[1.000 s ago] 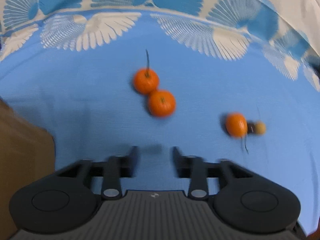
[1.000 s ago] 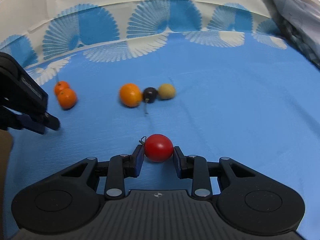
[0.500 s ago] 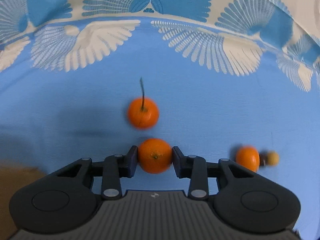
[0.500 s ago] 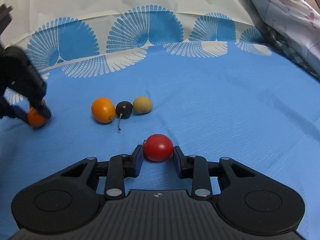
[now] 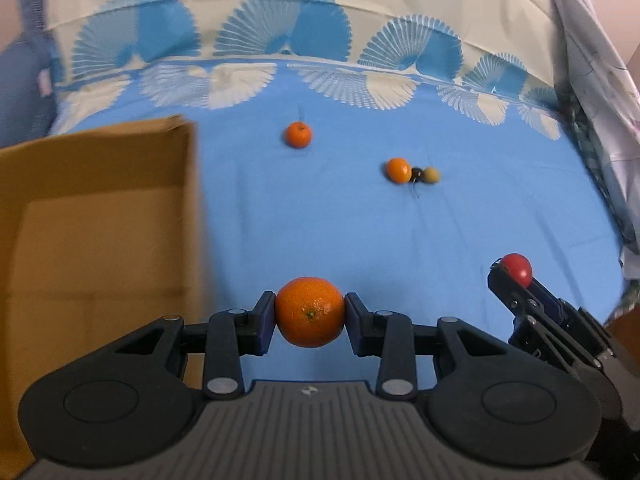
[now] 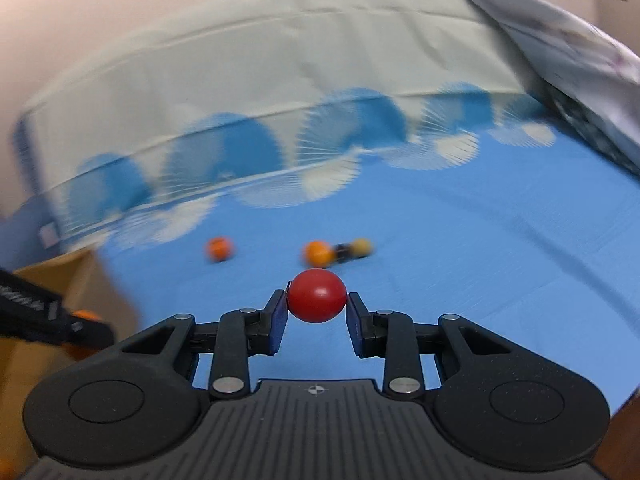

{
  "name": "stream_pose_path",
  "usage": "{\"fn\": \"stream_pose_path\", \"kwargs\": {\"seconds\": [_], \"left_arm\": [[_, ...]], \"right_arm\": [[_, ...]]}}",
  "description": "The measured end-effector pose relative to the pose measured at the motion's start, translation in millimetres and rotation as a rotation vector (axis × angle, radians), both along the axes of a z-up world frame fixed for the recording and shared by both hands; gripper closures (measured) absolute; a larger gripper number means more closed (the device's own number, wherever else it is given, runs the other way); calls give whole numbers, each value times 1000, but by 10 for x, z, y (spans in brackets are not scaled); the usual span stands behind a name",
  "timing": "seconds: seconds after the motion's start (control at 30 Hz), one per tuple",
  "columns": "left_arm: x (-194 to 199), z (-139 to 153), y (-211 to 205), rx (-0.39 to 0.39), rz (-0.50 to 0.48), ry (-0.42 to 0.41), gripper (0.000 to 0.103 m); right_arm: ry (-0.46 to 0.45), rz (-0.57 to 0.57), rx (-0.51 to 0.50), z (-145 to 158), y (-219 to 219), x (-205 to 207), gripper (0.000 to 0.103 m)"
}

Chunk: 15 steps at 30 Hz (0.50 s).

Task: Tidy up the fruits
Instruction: 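Carry the mandarin and red tomato over the cardboard box with both tools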

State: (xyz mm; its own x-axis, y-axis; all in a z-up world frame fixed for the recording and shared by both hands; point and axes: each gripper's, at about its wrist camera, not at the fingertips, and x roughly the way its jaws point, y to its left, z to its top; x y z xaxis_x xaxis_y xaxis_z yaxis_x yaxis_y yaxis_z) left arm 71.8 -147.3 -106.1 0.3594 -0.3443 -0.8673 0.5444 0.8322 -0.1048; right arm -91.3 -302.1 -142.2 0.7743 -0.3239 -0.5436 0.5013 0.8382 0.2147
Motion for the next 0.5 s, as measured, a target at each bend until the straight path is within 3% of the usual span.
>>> {"fn": "stream_pose_path", "kwargs": {"seconds": [0.27, 0.5], "left_arm": [[-707, 332, 1141, 56, 62, -84, 62], [-1054, 433, 1939, 51, 164, -121, 62]], "right_arm": [[-9, 234, 100, 460, 1037, -380, 70], [-32, 337, 21, 741, 1695, -535, 70]]}}
